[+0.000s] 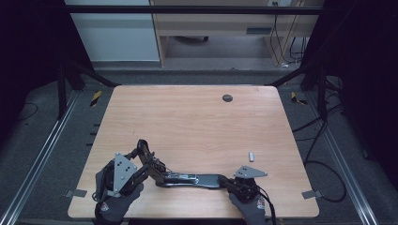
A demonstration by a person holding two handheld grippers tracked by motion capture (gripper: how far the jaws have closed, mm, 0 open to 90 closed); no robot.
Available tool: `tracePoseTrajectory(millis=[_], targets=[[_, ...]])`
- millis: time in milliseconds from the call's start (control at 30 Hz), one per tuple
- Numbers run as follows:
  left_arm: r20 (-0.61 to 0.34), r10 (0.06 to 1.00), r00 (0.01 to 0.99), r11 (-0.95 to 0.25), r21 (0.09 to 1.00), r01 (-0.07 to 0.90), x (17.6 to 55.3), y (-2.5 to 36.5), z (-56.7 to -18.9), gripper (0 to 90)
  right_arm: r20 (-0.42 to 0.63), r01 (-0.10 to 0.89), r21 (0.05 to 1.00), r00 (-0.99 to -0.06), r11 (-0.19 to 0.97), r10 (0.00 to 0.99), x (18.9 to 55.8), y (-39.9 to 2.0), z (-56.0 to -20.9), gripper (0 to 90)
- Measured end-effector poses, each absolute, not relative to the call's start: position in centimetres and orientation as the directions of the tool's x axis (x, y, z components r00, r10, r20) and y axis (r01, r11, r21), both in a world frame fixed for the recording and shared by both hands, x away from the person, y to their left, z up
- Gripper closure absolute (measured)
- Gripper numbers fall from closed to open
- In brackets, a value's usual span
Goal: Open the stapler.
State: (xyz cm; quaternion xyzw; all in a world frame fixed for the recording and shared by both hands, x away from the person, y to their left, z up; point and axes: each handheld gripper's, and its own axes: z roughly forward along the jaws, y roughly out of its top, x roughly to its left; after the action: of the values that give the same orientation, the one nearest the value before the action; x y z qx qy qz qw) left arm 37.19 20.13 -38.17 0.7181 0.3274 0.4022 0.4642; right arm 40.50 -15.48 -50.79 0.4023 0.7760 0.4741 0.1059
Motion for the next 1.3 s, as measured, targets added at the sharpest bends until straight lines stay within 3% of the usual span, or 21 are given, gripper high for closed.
tracePoseTrajectory(millis=[233, 500, 1300], targets=[[0.239, 0.864, 0.443, -0.326, 0.937, 0.129, 37.0, 20.7, -38.3, 56.8, 0.212, 0.522, 0.821, -0.654, 0.231, 0.726, 40.5, -15.4, -50.8, 90.0], [0.125, 0.889, 0.441, -0.220, 0.960, 0.171, 37.4, 23.4, -39.1, 55.8, 0.212, 0.521, 0.821, -0.656, 0.231, 0.725, 40.6, -15.5, -50.8, 90.0], [0.092, 0.920, 0.380, -0.174, 0.967, 0.187, 37.5, 25.2, -40.6, 52.0, 0.205, 0.519, 0.820, -0.659, 0.240, 0.724, 40.7, -15.4, -50.8, 90.0]])
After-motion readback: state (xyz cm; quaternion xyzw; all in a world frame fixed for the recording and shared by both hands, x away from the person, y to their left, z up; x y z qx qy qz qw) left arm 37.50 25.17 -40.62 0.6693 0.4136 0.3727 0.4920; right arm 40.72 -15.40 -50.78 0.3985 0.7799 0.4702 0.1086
